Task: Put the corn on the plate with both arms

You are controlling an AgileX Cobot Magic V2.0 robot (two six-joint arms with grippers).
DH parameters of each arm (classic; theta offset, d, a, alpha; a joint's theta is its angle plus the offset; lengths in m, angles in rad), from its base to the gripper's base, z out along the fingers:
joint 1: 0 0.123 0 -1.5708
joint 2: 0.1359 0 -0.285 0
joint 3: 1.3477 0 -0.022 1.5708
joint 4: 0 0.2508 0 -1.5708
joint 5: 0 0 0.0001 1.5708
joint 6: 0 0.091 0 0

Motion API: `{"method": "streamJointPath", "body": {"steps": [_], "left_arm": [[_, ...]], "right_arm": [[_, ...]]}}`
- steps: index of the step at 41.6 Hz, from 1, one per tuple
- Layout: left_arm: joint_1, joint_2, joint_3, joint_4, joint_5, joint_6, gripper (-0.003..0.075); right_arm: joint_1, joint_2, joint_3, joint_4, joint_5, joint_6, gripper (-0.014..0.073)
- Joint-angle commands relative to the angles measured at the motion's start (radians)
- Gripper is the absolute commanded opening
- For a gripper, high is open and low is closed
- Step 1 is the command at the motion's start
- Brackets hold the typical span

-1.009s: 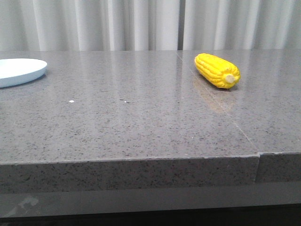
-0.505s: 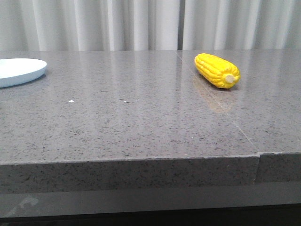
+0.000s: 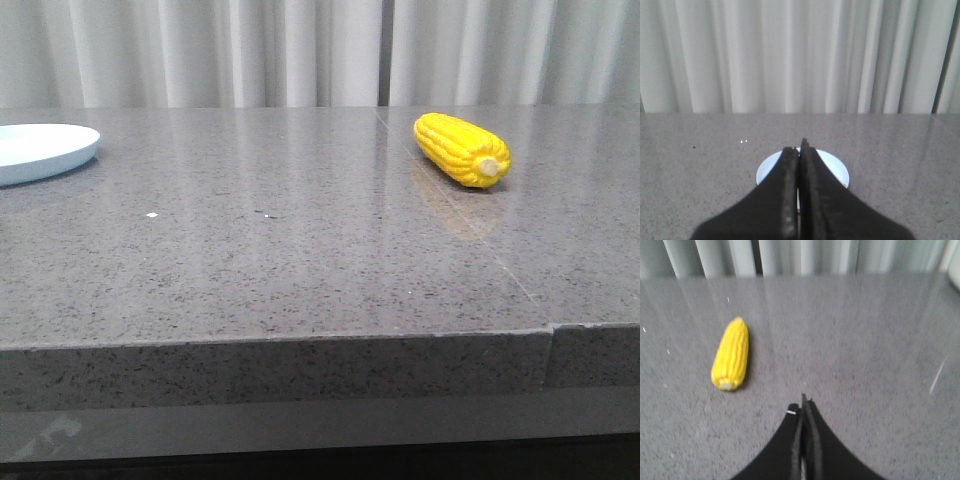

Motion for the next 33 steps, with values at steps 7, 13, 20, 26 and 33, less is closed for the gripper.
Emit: {"method": "streamJointPath", "body": {"steps": [7,13,20,26,33], "left_arm": [[-0.001,0.087,-0.026,0.000,-0.039,-0.008,-0.0020],[-0.001,0.111,-0.011,0.000,-0.048,-0.008,-0.0020],[-0.001,0.134,0.001,0.000,-0.008,-0.004,-0.0011],[-0.001,0.158,0.001,0.000,0.017,0.031,0.0176],[-0.001,0.187,0.001,0.000,0.038,0.031,0.0505]], "right_arm": [[-0.004,0.137,-0.034,-0.017,-0.060,-0.007,-0.0069],[-0.004,0.201,-0.034,-0.017,-0.053,-0.007,-0.0069],[-0.004,0.240,-0.034,-0.019,-0.051,-0.018,-0.0018],[-0.004,0.261,-0.034,-0.019,-0.049,-0.026,0.0258],[-0.004,0.265,-0.034,-0.019,-0.045,-0.026,0.0563]]}}
